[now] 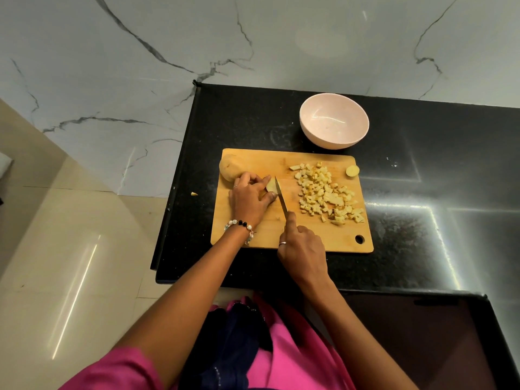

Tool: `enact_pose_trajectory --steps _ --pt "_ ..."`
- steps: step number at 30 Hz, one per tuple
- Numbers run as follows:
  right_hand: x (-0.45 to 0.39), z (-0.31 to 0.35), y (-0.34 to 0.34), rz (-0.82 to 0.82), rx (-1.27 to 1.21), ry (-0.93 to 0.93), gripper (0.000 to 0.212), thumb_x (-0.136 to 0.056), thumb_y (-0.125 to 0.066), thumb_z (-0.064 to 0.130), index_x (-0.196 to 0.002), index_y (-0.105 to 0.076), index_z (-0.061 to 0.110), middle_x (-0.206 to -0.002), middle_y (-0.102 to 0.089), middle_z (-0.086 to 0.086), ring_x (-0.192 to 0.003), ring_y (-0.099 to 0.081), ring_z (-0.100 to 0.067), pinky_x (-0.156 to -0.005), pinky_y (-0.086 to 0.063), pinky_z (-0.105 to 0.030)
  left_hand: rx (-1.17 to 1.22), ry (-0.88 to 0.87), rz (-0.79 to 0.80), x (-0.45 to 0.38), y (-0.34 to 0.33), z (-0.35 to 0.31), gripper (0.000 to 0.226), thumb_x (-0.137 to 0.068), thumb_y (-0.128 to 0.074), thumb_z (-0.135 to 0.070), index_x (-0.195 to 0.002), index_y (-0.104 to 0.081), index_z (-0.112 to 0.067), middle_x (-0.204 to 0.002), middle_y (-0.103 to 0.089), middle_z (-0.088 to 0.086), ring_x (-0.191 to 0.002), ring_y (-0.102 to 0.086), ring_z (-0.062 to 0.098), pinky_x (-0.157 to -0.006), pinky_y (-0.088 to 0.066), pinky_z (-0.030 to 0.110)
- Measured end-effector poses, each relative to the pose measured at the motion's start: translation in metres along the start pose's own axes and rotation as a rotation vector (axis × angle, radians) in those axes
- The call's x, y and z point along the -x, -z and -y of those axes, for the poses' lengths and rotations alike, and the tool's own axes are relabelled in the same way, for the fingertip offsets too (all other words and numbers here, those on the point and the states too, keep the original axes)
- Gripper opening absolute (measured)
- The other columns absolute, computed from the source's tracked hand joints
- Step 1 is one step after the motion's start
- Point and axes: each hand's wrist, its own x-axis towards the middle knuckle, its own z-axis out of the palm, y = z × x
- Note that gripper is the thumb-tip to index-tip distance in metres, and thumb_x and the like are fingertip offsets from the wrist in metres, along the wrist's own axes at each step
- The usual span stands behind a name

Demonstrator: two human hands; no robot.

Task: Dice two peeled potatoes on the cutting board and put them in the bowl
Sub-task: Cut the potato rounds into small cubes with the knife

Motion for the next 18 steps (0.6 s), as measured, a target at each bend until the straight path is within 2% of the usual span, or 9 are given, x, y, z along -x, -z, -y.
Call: enact_pose_trajectory --steps 3,5,10,18 --pt "-0.004 0.002 0.001 -0.044 0.012 -0.01 0.054 -0.097 -0.036 0.017 -0.148 -0.024 0.003 -0.099 -0.063 -0.022 -0.081 -0.06 -0.04 -0.06 -0.032 -0.035 -0.012 -0.026 0.018 0.0 0.001 0.003 0.048 -0.086 -0.064 -0.035 -0.132 -0.055 -0.025 -0.118 -0.05 -0.001 -0.112 -0.041 0.019 -0.09 -0.037 0.035" --pt "-0.009 0.002 0.001 -0.004 0.03 -0.012 0.054 -0.098 -0.033 0.019 -0.149 -0.019 0.006 -0.103 -0.062 -0.019 -0.085 -0.06 -0.037 -0.06 -0.031 -0.033 0.0 -0.027 0.014 0.001 0.001 0.004 0.048 -0.086 -0.064 -0.033 -0.132 -0.054 -0.024 -0.118 -0.05 0.001 -0.111 -0.042 0.02 -0.091 -0.038 0.035" --pt "-0.017 0.001 0.003 0.013 0.076 0.025 0.055 -0.097 -0.034 0.016 -0.149 -0.019 0.006 -0.101 -0.062 -0.019 -0.082 -0.059 -0.036 -0.059 -0.031 -0.034 0.057 0.0 -0.048 0.001 -0.002 0.003 0.038 -0.084 -0.067 -0.03 -0.121 -0.064 -0.021 -0.11 -0.053 0.001 -0.106 -0.047 0.021 -0.09 -0.044 0.042" --pt "-0.035 0.004 0.002 0.021 0.089 0.049 0.056 -0.095 -0.035 0.012 -0.148 -0.019 0.002 -0.102 -0.062 -0.022 -0.084 -0.06 -0.038 -0.061 -0.033 -0.035 0.034 0.013 -0.028 -0.003 -0.002 0.002 0.037 -0.084 -0.067 -0.033 -0.12 -0.065 -0.023 -0.111 -0.051 0.003 -0.105 -0.047 0.021 -0.087 -0.043 0.038"
